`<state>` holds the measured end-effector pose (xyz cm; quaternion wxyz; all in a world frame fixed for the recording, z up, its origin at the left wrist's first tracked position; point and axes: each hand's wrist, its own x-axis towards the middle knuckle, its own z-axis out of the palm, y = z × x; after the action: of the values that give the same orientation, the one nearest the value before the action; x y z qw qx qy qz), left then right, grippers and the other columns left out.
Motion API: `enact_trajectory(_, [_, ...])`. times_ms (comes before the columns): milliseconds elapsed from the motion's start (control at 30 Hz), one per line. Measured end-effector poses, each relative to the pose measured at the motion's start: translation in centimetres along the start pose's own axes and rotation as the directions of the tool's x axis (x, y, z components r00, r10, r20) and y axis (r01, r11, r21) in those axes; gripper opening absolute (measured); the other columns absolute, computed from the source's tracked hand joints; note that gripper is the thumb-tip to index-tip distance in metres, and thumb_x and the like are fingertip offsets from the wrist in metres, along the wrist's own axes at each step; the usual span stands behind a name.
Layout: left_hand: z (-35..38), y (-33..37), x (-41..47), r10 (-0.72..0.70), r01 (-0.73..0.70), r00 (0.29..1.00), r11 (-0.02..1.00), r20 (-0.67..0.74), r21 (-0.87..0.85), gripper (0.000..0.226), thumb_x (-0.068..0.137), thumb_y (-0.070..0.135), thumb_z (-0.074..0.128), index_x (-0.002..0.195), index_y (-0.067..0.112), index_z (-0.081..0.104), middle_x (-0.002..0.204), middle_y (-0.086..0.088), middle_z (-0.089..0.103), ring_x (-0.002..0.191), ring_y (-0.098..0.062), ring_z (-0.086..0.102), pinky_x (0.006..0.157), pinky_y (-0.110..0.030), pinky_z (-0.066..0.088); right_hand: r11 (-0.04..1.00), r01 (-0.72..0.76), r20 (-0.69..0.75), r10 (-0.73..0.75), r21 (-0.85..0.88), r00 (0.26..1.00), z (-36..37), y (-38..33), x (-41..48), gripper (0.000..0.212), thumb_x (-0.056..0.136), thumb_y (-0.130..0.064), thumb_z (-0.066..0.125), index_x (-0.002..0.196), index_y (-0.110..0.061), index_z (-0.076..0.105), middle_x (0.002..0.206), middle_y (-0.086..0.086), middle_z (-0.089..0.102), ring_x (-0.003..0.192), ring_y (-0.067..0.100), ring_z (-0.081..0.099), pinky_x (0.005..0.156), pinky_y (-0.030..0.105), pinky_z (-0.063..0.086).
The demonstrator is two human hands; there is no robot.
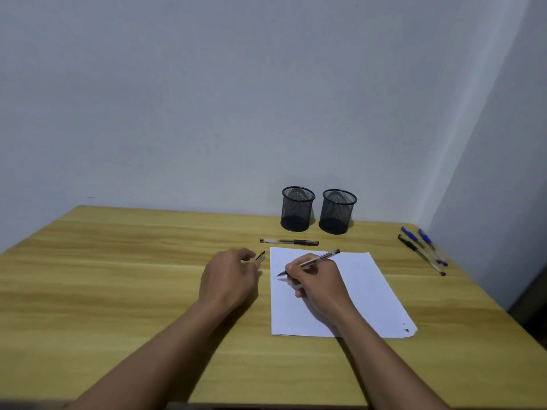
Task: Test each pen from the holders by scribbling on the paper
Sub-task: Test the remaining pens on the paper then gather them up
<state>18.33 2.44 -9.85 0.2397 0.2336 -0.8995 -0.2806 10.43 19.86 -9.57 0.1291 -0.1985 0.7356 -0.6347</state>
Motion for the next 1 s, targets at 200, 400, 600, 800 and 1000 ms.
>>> enact_trajectory(200, [-0.8,-0.1,-4.8,0.221,-0.241,0.968,0.953,0.120,0.185,0.048,0.083,0.063,0.056,0.108,0.027,0.074,0.118,0.006,0.070,0.114,-0.017,0.060,0.093,-0.034,0.047,0.991,0.029,-0.019,-0.032,-0.134,0.999,0.5,0.9,0.1,0.016,0.088,-0.028,0.073,0.080,-0.015,0.072,0.070,0.006,0.073,0.072,0.023,0.070,0.071,0.047,0.059])
enact_trajectory(400, [-0.7,-0.2,-4.8,0.232,-0.252,0.965,0.949,0.123,0.188,0.046,0.083,0.064,0.057,0.114,0.033,0.073,0.136,0.007,0.062,0.126,-0.013,0.053,0.103,-0.032,0.041,0.985,-0.002,0.028,0.007,-0.175,1.000,0.6,1.1,0.2,0.016,0.077,-0.034,0.074,0.074,-0.019,0.072,0.073,0.003,0.073,0.082,0.028,0.073,0.081,0.058,0.060])
enact_trajectory(600, [-1.0,0.0,-4.4,0.199,-0.220,0.973,0.954,0.119,0.206,0.050,0.084,0.066,0.054,0.124,0.039,0.067,0.141,0.011,0.057,0.131,-0.011,0.048,0.112,-0.040,0.034,0.971,0.025,-0.053,-0.039,-0.237,0.998,0.9,0.6,0.5,0.017,0.087,-0.032,0.073,0.078,-0.018,0.073,0.071,-0.002,0.072,0.077,0.024,0.072,0.072,0.055,0.061])
enact_trajectory(800, [-0.7,0.1,-4.9,0.180,-0.206,0.974,0.955,0.135,0.212,0.052,0.084,0.067,0.054,0.127,0.040,0.064,0.142,0.012,0.055,0.132,-0.010,0.047,0.113,-0.040,0.033,0.974,0.000,-0.028,-0.007,-0.225,1.000,0.3,1.4,0.1,0.012,0.085,-0.028,0.075,0.078,-0.018,0.074,0.073,-0.004,0.071,0.081,0.023,0.073,0.075,0.055,0.062])
enact_trajectory(1000, [-0.6,0.0,-5.0,0.184,-0.206,0.975,0.959,0.129,0.194,0.050,0.083,0.066,0.056,0.124,0.040,0.066,0.141,0.011,0.057,0.132,-0.010,0.047,0.111,-0.040,0.035,0.977,-0.017,-0.064,0.003,-0.213,0.998,0.3,1.6,0.1,0.011,0.085,-0.026,0.075,0.079,-0.017,0.074,0.073,-0.003,0.072,0.079,0.023,0.074,0.074,0.054,0.063])
